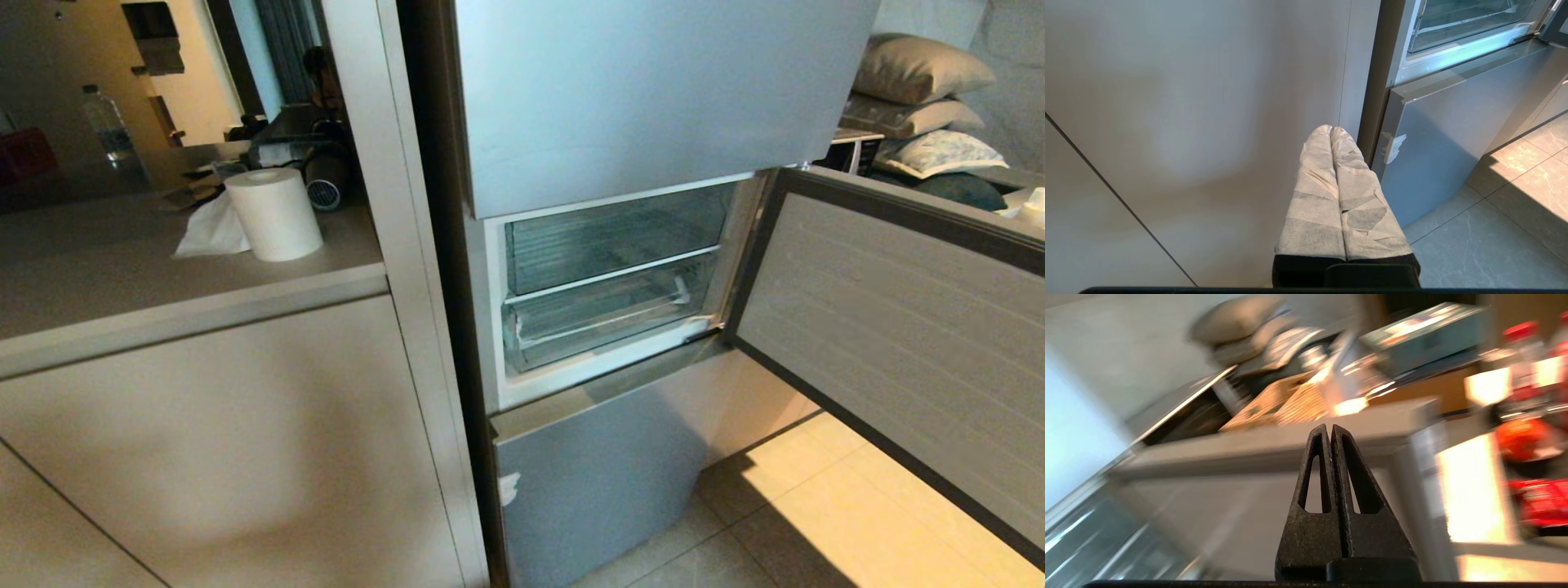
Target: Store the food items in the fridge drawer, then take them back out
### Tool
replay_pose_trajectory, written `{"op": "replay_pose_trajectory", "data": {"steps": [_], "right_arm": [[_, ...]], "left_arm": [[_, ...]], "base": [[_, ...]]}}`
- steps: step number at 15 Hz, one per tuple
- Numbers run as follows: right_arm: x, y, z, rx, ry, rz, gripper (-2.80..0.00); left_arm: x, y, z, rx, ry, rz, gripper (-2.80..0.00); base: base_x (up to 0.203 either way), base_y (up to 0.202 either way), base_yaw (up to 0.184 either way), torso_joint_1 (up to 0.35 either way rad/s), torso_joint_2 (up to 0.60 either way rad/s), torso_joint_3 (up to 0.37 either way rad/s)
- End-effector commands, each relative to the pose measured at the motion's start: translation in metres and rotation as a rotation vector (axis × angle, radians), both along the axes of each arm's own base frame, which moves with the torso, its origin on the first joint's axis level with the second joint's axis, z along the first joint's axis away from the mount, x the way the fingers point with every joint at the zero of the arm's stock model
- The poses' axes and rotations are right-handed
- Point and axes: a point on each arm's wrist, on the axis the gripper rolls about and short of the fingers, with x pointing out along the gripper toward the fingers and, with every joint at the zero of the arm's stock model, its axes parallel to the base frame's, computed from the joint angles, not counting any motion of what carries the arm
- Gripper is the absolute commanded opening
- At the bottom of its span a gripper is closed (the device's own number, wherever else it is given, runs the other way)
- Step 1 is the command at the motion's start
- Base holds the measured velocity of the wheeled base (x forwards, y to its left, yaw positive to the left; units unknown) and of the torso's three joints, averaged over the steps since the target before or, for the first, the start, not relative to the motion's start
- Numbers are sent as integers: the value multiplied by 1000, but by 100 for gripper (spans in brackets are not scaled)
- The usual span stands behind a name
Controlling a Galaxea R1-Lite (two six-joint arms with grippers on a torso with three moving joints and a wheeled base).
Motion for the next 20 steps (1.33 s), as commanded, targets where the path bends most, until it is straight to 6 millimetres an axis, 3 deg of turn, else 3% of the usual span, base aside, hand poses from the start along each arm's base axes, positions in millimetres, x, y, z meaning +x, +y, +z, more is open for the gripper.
{"op": "replay_pose_trajectory", "data": {"steps": [1,4,7,13,20], "right_arm": [[-8,-26,2,18,13,-121,-280],[-15,-59,2,57,-27,-152,-280],[-9,-97,-7,140,-49,-147,-280],[15,-179,-66,457,-157,-87,-280],[29,-209,-86,788,-324,226,-280]], "left_arm": [[0,0,0,0,0,1,-280],[0,0,0,0,0,1,-280],[0,0,0,0,0,1,-280],[0,0,0,0,1,1,-280],[0,0,0,0,0,1,-280]], "base": [[0,0,0,0,0,0],[0,0,0,0,0,0],[0,0,0,0,0,0],[0,0,0,0,0,0],[0,0,0,0,0,0]]}}
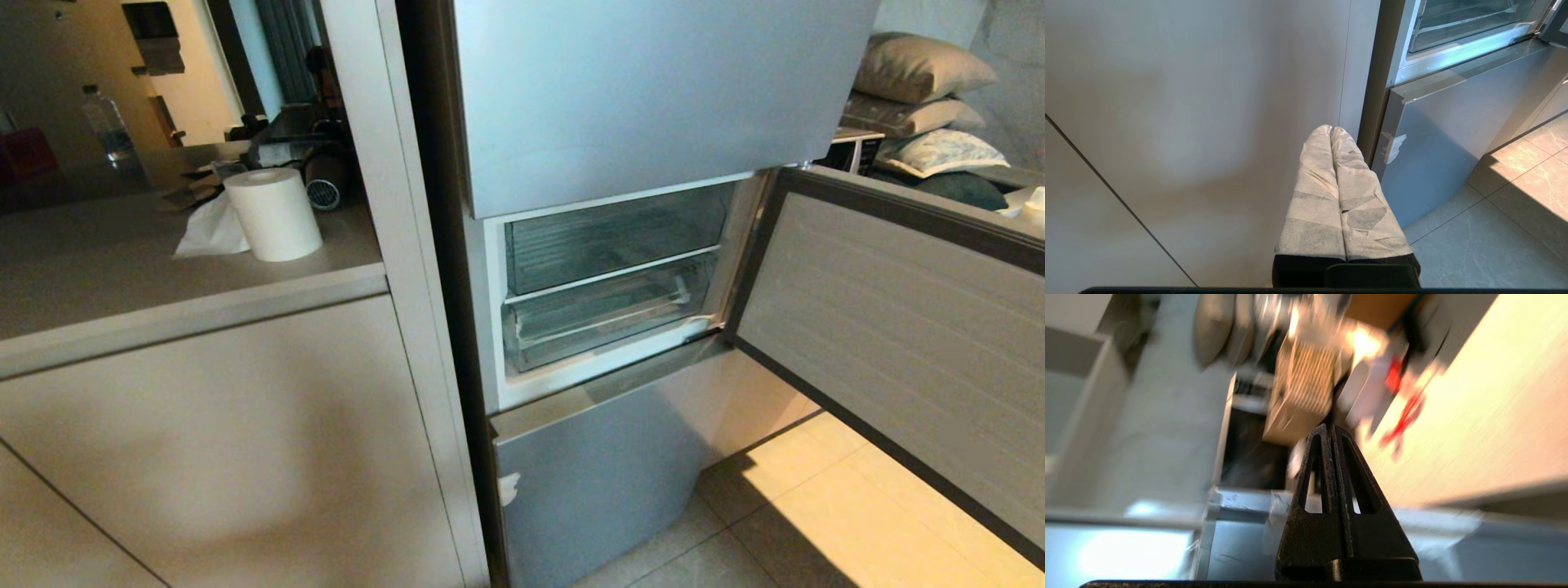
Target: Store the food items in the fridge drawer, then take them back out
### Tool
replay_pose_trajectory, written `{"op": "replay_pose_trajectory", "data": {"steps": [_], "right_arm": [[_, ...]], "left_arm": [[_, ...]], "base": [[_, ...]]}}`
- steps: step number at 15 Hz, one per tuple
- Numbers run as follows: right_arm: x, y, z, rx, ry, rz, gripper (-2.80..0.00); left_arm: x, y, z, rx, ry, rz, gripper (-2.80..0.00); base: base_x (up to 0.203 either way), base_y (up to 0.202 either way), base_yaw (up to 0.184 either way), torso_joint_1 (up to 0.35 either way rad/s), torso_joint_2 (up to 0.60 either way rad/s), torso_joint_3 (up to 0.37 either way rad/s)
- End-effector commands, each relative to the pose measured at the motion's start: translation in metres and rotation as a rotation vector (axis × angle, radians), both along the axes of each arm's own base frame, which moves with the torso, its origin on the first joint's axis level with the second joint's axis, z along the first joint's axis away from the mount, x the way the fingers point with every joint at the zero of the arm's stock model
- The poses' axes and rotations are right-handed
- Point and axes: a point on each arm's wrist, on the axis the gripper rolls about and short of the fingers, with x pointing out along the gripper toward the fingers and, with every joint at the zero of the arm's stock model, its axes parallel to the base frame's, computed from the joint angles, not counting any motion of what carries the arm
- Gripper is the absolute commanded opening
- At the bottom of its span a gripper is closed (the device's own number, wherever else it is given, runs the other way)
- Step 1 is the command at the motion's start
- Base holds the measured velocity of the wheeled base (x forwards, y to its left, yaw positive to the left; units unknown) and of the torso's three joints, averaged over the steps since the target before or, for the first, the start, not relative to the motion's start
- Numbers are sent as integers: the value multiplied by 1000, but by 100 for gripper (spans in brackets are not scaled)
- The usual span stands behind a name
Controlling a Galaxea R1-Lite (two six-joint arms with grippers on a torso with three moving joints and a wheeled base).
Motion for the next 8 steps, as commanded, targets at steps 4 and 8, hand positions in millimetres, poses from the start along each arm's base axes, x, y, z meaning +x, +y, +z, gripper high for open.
{"op": "replay_pose_trajectory", "data": {"steps": [4,8], "right_arm": [[4,-2,-9,93,-42,173,-280],[-13,32,20,10,-67,224,-280]], "left_arm": [[0,0,0,0,0,1,-280],[0,0,0,0,0,1,-280]], "base": [[0,0,0,0,0,0],[0,0,0,0,0,0]]}}
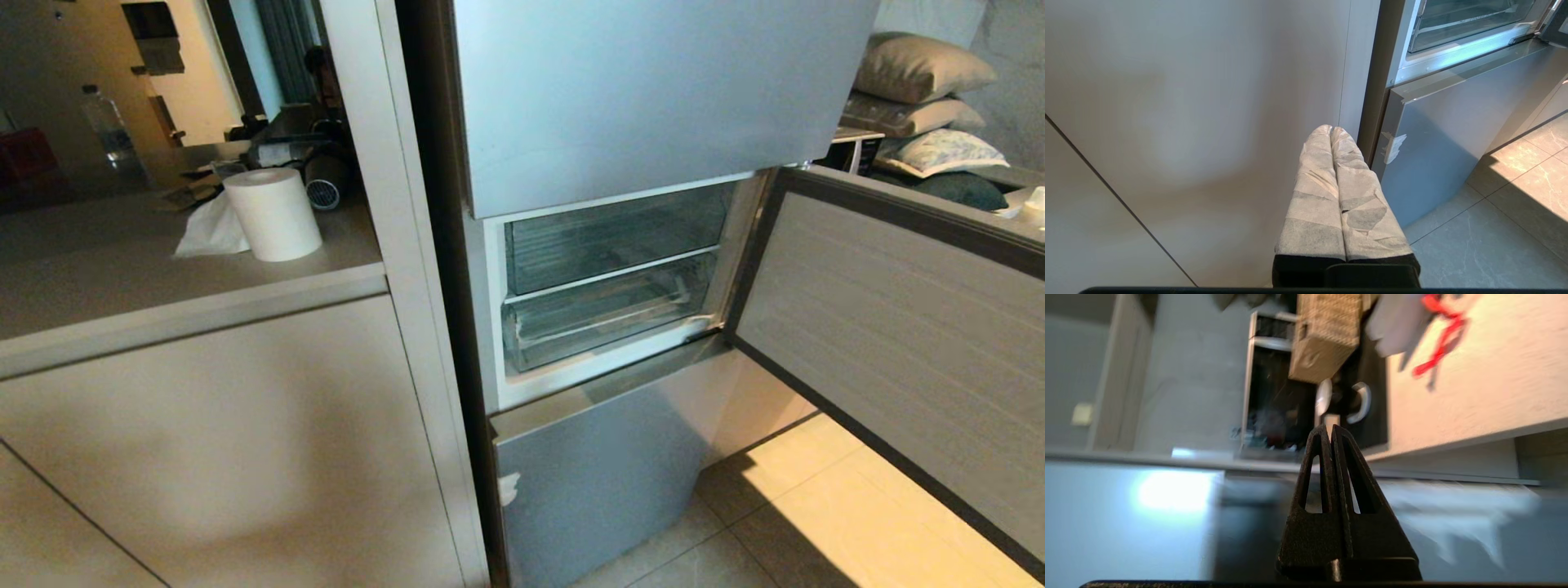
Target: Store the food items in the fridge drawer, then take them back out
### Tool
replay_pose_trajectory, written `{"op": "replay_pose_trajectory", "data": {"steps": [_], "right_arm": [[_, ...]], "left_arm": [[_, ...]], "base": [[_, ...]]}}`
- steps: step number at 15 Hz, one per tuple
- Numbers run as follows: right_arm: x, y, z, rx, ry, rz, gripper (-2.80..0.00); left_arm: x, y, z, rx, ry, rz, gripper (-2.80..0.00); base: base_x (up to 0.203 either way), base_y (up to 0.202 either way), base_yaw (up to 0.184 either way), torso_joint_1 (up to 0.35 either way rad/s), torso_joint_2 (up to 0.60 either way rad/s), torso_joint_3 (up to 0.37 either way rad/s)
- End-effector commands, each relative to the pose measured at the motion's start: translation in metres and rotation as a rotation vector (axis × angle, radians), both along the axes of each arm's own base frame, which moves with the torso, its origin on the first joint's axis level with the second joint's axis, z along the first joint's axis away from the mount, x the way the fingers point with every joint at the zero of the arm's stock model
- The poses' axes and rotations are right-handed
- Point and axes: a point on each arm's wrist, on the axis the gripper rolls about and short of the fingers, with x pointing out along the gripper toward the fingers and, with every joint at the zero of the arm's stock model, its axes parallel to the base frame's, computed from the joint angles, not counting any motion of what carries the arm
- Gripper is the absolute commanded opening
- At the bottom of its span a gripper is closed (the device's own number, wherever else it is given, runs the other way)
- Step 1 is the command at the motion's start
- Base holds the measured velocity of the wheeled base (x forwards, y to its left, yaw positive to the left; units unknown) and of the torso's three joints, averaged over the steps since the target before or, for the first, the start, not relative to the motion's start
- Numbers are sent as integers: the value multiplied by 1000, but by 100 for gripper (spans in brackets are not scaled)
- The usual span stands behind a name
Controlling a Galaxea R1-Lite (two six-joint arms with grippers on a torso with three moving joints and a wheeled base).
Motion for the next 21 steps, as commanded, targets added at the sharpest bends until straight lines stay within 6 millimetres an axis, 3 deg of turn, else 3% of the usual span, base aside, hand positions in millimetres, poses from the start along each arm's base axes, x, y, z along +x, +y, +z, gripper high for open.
{"op": "replay_pose_trajectory", "data": {"steps": [1,4,6,8,11,14,15,17,21], "right_arm": [[-15,33,37,-112,-49,2,-280],[-31,73,97,-246,-160,-5,-280],[-36,89,143,-366,-228,-13,-280],[-37,72,155,-402,-253,-121,-280],[-28,8,120,-446,-110,-339,-280],[7,-39,58,-429,96,-395,-280],[27,-43,37,-423,157,-350,-280],[64,-32,6,-439,252,-243,-280],[123,8,-30,-578,318,-110,-280]], "left_arm": [[0,0,0,0,0,1,-280],[0,0,0,0,0,1,-280],[0,0,0,0,0,1,-280],[0,0,0,0,0,1,-280],[0,0,0,0,0,1,-280],[0,0,0,0,0,1,-280],[0,0,0,0,0,1,-280],[0,0,0,0,0,1,-280],[0,0,0,0,0,1,-280]], "base": [[0,0,0,0,0,0],[0,0,0,0,0,0],[0,0,0,0,0,0],[0,0,0,0,0,0],[0,0,0,0,0,0],[0,0,0,0,0,0],[0,0,0,0,0,0],[0,0,0,0,0,0],[0,0,0,0,0,0]]}}
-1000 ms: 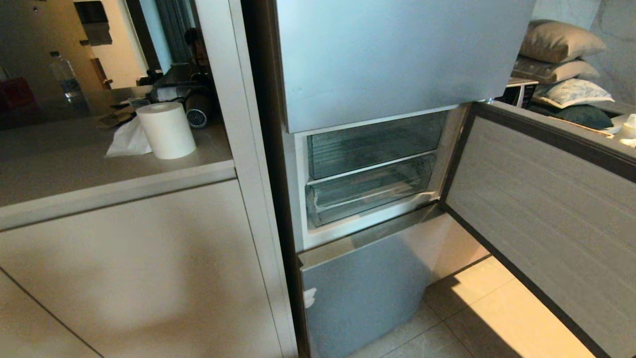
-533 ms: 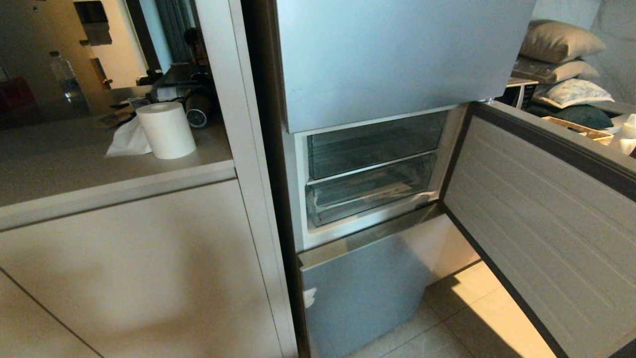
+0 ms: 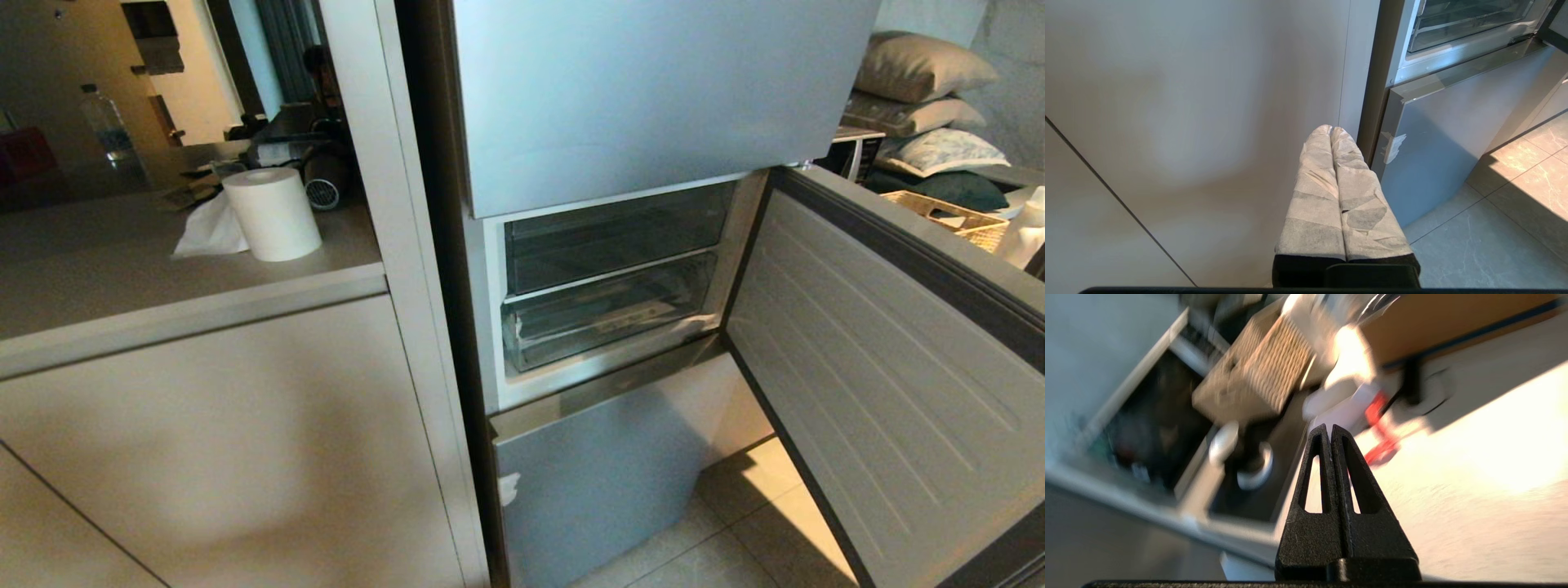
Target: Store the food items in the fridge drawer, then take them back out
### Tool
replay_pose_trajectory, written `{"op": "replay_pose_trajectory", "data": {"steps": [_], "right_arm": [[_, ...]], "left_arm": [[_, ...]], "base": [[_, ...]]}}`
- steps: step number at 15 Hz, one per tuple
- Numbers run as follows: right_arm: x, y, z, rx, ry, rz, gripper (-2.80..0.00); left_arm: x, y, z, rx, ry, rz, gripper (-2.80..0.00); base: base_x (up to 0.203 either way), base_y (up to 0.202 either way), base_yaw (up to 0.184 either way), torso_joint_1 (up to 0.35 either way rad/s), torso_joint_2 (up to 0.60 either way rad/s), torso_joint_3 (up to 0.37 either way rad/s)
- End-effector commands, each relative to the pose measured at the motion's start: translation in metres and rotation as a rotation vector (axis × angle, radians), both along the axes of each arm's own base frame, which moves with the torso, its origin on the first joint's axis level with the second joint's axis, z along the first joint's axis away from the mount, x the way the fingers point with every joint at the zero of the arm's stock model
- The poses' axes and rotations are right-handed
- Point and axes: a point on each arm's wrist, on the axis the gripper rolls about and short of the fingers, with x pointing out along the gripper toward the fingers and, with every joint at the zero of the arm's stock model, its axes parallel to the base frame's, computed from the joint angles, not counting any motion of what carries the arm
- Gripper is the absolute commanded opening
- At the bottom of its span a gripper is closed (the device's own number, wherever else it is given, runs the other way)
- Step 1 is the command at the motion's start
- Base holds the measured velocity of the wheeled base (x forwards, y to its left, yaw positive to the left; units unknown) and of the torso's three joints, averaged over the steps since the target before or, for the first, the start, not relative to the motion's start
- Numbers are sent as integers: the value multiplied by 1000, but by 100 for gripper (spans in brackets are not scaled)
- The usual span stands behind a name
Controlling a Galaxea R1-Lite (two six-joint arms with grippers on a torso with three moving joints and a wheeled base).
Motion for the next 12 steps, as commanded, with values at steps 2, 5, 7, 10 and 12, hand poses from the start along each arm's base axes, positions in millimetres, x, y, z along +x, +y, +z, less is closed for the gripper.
{"op": "replay_pose_trajectory", "data": {"steps": [2,5,7,10,12], "right_arm": [[50,45,-32,4,61,138,-280],[85,94,-42,-24,107,235,-280],[107,133,-42,-61,109,315,-280],[127,185,-39,-102,86,411,-280],[135,219,-37,-115,73,461,-280]], "left_arm": [[0,0,0,0,0,1,-280],[0,0,0,0,0,1,-280],[0,0,0,0,0,1,-280],[0,0,0,0,0,1,-280],[0,0,0,0,0,1,-280]], "base": [[0,0,0,0,0,0],[0,0,0,0,0,0],[0,0,0,0,0,0],[0,0,0,0,0,0],[0,0,0,0,0,0]]}}
